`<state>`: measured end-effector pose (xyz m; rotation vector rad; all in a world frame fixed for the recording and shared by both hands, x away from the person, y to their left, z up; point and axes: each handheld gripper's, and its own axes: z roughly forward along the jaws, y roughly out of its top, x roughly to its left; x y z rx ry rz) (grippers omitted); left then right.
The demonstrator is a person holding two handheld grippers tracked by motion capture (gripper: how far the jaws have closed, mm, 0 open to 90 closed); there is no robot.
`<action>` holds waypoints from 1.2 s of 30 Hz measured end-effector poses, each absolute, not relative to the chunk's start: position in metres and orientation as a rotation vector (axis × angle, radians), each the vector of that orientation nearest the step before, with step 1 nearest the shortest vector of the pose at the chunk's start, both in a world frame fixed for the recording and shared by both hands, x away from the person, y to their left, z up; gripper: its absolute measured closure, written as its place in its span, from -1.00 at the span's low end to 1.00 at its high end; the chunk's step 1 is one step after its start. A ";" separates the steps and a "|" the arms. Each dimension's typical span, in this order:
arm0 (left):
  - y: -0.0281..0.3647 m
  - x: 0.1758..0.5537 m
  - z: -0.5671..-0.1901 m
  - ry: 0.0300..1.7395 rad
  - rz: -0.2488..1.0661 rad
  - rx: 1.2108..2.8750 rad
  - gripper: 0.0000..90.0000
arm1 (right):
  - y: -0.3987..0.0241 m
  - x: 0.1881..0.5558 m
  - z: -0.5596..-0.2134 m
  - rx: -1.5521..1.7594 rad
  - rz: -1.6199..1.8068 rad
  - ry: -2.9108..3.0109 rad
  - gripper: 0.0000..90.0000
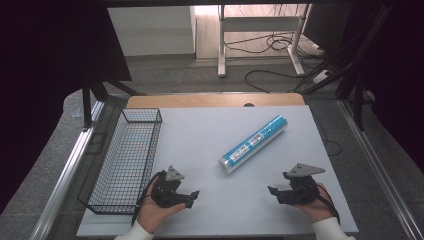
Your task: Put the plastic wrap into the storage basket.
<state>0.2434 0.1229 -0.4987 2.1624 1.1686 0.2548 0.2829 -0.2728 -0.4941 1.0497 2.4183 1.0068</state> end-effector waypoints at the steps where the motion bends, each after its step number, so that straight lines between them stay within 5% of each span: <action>1: 0.123 0.244 -0.499 1.170 0.255 2.161 -0.63 | -0.273 0.283 -0.494 1.052 1.008 2.416 -0.48; 36: 0.123 0.241 -0.494 1.149 0.244 2.162 -0.64 | -0.263 0.308 -0.469 1.041 1.016 2.457 -0.31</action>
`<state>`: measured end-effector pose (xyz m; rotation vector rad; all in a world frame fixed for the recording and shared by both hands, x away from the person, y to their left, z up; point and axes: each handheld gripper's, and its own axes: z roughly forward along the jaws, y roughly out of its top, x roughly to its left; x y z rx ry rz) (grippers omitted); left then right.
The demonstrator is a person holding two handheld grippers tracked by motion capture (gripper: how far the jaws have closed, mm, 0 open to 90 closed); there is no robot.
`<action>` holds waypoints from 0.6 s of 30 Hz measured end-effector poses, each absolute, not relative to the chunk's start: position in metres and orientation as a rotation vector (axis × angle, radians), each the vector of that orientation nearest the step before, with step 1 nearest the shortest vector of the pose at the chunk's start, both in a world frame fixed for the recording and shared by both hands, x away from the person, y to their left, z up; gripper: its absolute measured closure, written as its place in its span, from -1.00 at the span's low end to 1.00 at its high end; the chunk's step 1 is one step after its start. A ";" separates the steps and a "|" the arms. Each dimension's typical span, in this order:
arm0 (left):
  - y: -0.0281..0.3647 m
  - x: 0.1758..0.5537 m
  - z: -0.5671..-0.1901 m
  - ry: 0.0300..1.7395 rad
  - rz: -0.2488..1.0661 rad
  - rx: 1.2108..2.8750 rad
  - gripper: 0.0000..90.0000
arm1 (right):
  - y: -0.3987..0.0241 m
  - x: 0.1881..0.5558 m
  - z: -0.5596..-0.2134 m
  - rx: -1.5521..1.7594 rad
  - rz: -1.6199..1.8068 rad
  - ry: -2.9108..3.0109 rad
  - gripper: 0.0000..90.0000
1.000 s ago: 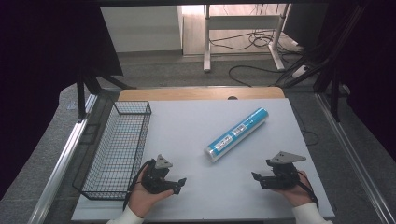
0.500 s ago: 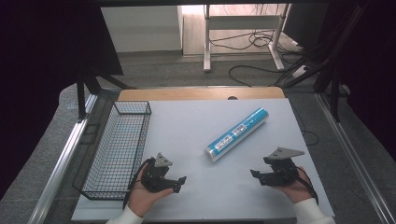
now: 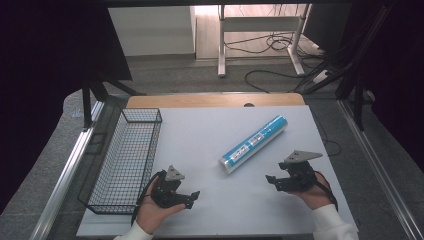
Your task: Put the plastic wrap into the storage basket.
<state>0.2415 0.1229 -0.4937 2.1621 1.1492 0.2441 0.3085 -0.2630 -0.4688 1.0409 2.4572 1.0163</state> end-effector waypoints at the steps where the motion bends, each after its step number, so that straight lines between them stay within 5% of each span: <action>1: 0.123 0.241 -0.494 1.149 0.244 2.162 -0.64 | -0.263 0.308 -0.469 1.041 1.016 2.457 -0.31; 18: 0.125 0.242 -0.495 1.152 0.241 2.178 -0.64 | -0.291 0.364 -0.451 1.156 0.954 2.397 -0.07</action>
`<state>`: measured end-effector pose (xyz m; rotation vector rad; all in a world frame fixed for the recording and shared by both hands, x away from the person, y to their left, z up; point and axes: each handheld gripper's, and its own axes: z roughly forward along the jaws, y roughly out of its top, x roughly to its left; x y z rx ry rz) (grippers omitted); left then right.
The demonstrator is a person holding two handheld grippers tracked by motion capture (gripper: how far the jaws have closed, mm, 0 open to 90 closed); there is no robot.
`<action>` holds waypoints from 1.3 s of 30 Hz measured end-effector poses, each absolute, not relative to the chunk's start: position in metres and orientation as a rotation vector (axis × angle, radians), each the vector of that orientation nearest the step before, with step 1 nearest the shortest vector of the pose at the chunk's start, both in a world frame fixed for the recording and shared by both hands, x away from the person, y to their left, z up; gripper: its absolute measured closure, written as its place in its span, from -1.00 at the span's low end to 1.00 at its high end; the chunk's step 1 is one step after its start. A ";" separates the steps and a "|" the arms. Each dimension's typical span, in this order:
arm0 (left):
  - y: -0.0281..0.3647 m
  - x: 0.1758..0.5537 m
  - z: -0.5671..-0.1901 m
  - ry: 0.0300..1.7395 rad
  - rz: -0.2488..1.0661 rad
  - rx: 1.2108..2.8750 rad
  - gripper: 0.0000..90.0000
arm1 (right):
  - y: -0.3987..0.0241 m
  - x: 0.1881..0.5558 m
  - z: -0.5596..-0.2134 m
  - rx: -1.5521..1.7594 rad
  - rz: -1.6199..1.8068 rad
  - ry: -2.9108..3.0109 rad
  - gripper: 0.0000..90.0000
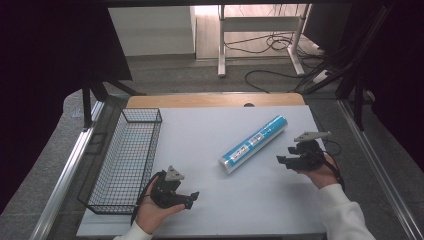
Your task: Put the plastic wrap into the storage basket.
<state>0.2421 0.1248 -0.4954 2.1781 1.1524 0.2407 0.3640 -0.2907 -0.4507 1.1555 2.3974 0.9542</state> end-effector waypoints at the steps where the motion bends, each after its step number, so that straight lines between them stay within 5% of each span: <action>1: 0.125 0.242 -0.496 1.155 0.240 2.179 -0.64 | -0.293 0.370 -0.450 1.167 0.950 2.392 -0.05; 19: 0.127 0.245 -0.499 1.168 0.239 2.189 -0.64 | -0.317 0.478 -0.445 1.313 0.785 2.270 0.94; 39: 0.125 0.241 -0.498 1.158 0.248 2.189 -0.64 | -0.310 0.548 -0.473 1.301 0.749 2.291 0.99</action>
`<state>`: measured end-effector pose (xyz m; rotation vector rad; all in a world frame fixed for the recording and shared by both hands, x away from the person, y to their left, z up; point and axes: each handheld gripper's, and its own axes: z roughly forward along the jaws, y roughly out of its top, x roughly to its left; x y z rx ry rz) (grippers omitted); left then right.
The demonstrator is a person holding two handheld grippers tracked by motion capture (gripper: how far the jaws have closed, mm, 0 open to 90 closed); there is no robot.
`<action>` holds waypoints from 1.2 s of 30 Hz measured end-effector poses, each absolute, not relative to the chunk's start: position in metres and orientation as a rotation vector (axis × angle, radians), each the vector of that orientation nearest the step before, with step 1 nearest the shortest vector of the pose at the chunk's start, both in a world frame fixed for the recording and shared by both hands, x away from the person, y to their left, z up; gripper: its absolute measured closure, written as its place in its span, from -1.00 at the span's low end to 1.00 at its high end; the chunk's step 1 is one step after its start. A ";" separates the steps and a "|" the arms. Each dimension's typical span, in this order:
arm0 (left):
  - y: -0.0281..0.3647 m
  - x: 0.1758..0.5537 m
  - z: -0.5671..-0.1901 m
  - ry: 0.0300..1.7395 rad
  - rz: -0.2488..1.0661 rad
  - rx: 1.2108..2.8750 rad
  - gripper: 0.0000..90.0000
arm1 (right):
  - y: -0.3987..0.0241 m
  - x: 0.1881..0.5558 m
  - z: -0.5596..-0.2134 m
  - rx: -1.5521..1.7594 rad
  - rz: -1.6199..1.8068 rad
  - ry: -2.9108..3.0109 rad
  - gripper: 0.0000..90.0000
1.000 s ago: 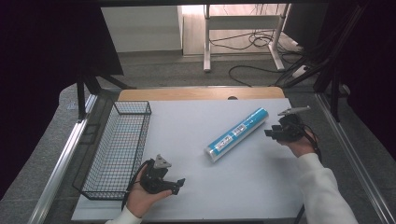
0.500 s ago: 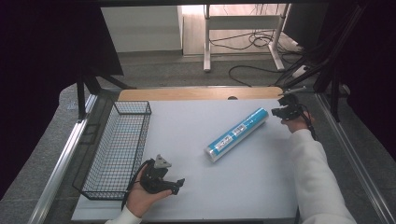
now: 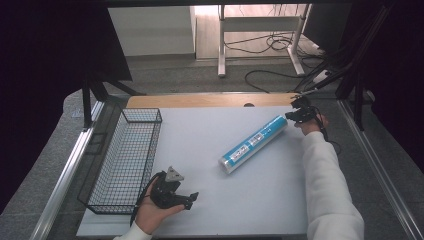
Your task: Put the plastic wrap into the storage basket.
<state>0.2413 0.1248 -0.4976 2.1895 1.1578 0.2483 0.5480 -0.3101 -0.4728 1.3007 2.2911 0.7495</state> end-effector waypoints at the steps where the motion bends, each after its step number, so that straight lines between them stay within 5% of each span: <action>1: 0.125 0.241 -0.498 1.158 0.247 2.189 -0.64 | -0.309 0.550 -0.474 1.297 0.750 2.298 0.99; 18: 0.127 0.243 -0.498 1.167 0.241 2.181 -0.64 | -0.299 0.552 -0.478 1.168 0.769 2.376 1.00; 36: 0.137 0.244 -0.489 1.182 0.278 2.105 -0.66 | -0.256 0.503 -0.481 1.005 0.791 2.472 1.00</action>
